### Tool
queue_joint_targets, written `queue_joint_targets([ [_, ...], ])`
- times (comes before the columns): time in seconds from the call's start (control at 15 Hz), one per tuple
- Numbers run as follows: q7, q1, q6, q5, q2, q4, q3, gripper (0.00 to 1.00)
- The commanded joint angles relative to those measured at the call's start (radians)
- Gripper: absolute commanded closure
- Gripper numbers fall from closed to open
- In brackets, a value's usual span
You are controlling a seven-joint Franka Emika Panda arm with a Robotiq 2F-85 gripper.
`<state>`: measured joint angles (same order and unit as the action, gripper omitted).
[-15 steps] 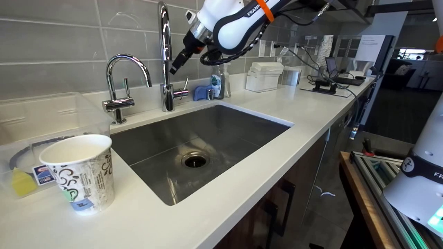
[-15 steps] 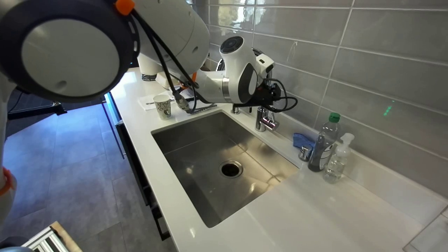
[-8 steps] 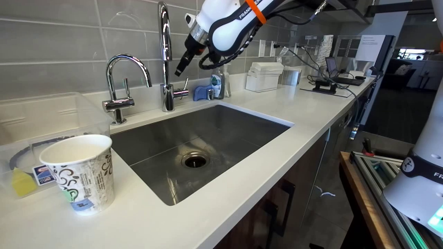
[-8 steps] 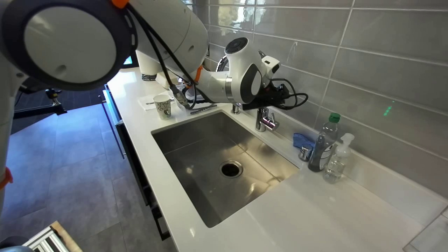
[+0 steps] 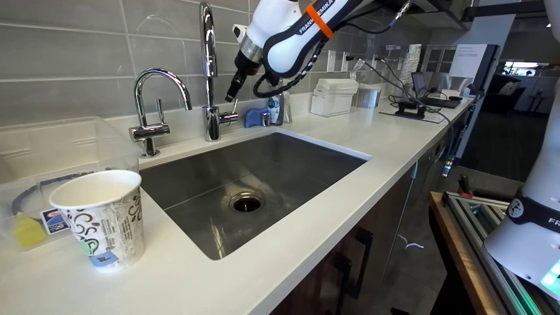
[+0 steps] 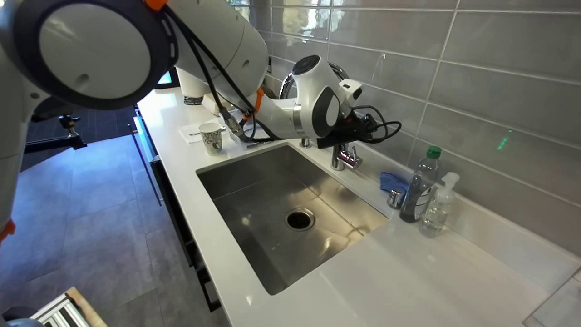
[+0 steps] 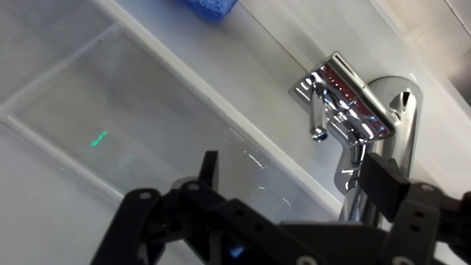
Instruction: Open then close the tap
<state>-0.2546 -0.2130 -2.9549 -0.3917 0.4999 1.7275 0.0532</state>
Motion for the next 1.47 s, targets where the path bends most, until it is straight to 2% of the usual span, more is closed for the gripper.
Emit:
queue_joint_targets([
  [0.0, -0.012, 0.048, 0.067, 0.017, 0.011, -0.021, 0.053, 0.09],
  [0.13, -0.006, 0.062, 0.094, 0.015, 0.011, -0.025, 0.069, 0.16],
  [0.2, -0.008, 0.062, 0.106, 0.021, 0.011, -0.026, 0.067, 0.24],
  [0.27, -0.010, 0.063, 0.109, 0.023, 0.012, -0.028, 0.067, 0.39],
  [0.33, -0.008, 0.066, 0.124, 0.024, 0.011, -0.029, 0.068, 0.45],
  [0.4, -0.013, 0.064, 0.131, 0.029, 0.010, -0.029, 0.062, 0.45],
  [0.53, -0.014, 0.066, 0.149, 0.030, 0.008, -0.029, 0.060, 0.52],
  [0.73, -0.011, 0.071, 0.170, 0.027, 0.007, -0.033, 0.063, 0.48],
  [0.87, -0.020, 0.066, 0.177, 0.036, 0.006, -0.034, 0.052, 0.57],
  [1.4, -0.026, 0.064, 0.183, 0.061, 0.005, -0.034, 0.040, 0.70],
])
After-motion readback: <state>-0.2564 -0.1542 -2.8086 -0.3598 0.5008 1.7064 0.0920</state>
